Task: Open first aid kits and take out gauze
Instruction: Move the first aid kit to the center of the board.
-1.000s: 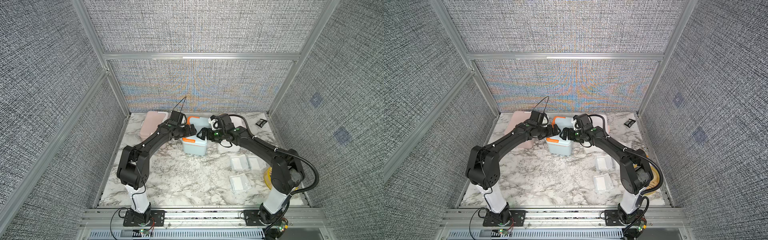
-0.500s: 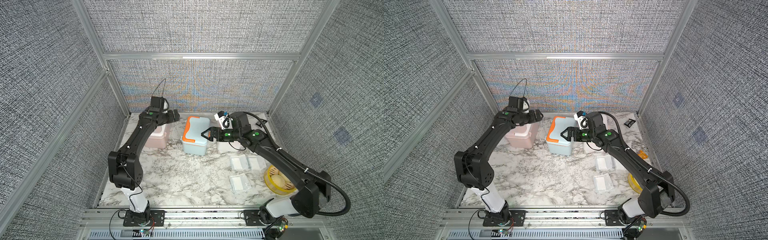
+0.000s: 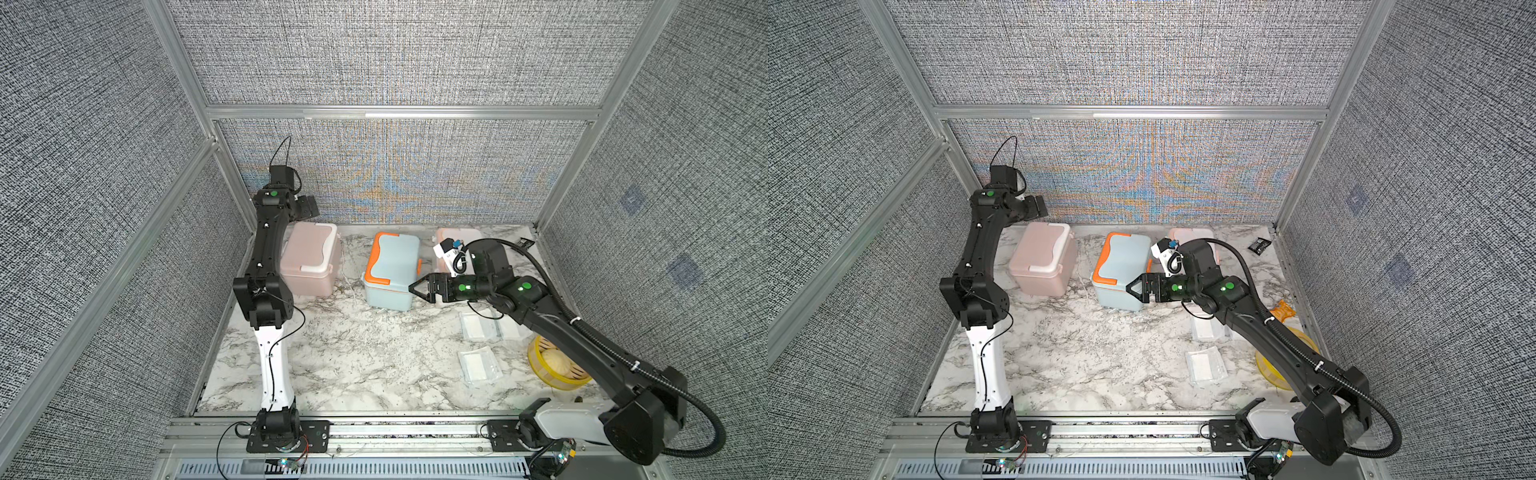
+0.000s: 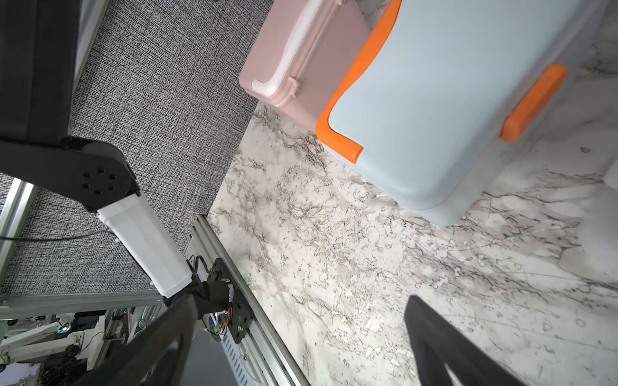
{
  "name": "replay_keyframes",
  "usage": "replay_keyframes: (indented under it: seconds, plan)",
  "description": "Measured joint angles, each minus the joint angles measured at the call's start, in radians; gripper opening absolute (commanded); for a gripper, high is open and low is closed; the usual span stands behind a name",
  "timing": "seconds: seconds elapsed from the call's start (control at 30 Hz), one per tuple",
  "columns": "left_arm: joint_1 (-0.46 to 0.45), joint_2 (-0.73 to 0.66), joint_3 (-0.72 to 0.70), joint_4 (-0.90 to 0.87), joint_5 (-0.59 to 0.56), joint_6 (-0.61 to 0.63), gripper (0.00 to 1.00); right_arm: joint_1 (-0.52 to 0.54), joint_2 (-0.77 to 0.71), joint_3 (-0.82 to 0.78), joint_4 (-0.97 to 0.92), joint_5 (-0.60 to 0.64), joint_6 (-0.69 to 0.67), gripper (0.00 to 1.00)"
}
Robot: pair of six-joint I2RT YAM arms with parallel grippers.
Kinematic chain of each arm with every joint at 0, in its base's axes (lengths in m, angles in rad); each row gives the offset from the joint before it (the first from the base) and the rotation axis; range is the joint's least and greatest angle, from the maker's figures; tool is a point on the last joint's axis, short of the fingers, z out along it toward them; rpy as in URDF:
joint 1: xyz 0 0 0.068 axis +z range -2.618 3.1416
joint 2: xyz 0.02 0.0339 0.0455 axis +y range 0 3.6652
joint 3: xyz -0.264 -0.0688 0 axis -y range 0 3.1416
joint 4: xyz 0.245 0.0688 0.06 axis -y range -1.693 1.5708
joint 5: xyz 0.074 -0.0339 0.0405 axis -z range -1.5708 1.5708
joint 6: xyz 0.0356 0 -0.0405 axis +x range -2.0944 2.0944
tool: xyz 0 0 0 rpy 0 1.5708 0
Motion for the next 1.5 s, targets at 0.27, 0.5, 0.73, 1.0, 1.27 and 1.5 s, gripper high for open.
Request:
replay_keyframes:
  seconds: [0.27,0.5,0.73,1.0,1.27,1.5]
  plan:
    - [0.015,0.083,0.010,-0.029,-0.008,0.035,0.99,0.018,-0.006,-0.026,0.010,-0.002,0.011,0.99]
    - [0.015,0.096,-0.005,-0.004,0.021,0.031,1.00,0.048,-0.022,-0.026,0.010,0.006,0.011,0.99]
    - [0.018,0.028,-0.169,0.118,0.046,-0.005,0.97,0.054,-0.049,-0.033,0.005,0.016,0.011,0.99]
    - [0.020,-0.082,-0.343,0.146,0.045,-0.063,0.96,0.054,-0.090,-0.064,0.002,0.038,0.009,0.99]
    - [0.025,-0.331,-0.748,0.290,0.077,-0.136,0.95,0.054,-0.114,-0.091,0.010,0.044,0.008,0.99]
    - [0.019,-0.626,-1.170,0.463,0.095,-0.164,0.95,0.054,-0.121,-0.137,0.037,0.043,0.016,0.99]
